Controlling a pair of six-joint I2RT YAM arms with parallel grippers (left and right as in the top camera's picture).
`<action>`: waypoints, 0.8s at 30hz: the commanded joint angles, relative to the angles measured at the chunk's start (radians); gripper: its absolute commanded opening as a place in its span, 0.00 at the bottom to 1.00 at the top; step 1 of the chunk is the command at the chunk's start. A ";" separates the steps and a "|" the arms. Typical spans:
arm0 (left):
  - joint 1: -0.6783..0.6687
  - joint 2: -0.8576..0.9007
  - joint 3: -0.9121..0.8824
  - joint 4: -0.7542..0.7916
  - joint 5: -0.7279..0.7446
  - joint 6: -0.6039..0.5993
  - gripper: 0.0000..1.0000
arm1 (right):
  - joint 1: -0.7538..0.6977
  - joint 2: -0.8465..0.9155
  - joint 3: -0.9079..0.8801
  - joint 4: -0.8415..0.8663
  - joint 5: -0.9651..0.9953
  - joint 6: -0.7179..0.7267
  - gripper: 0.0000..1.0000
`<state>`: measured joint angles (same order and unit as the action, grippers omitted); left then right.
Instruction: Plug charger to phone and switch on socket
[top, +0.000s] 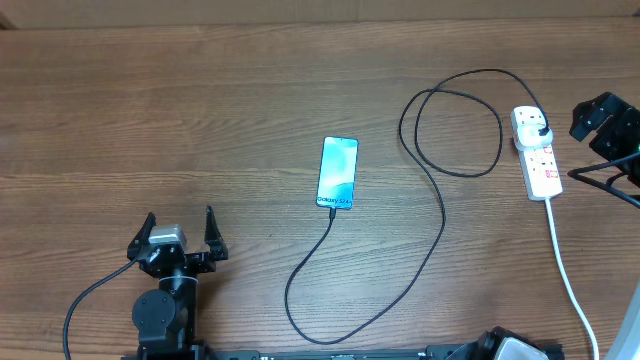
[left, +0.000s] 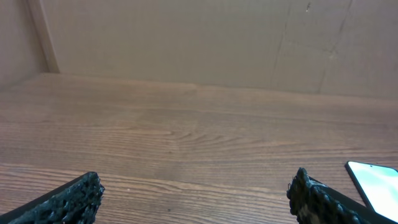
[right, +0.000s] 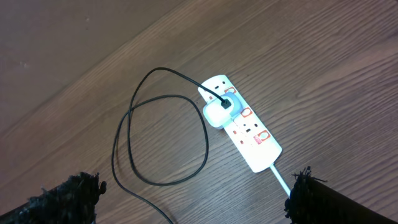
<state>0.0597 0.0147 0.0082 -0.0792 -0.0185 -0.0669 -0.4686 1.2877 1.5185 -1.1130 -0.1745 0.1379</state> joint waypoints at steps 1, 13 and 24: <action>0.005 -0.011 -0.003 0.001 0.014 0.016 1.00 | 0.007 -0.002 0.021 0.003 0.010 0.004 1.00; 0.005 -0.011 -0.003 0.001 0.014 0.016 0.99 | 0.007 -0.001 0.021 0.003 0.010 0.004 1.00; 0.006 -0.011 -0.003 0.001 0.014 0.016 1.00 | 0.078 -0.053 -0.115 0.244 -0.011 0.005 1.00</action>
<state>0.0597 0.0151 0.0082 -0.0792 -0.0181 -0.0669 -0.4305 1.2736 1.4639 -0.9211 -0.1707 0.1383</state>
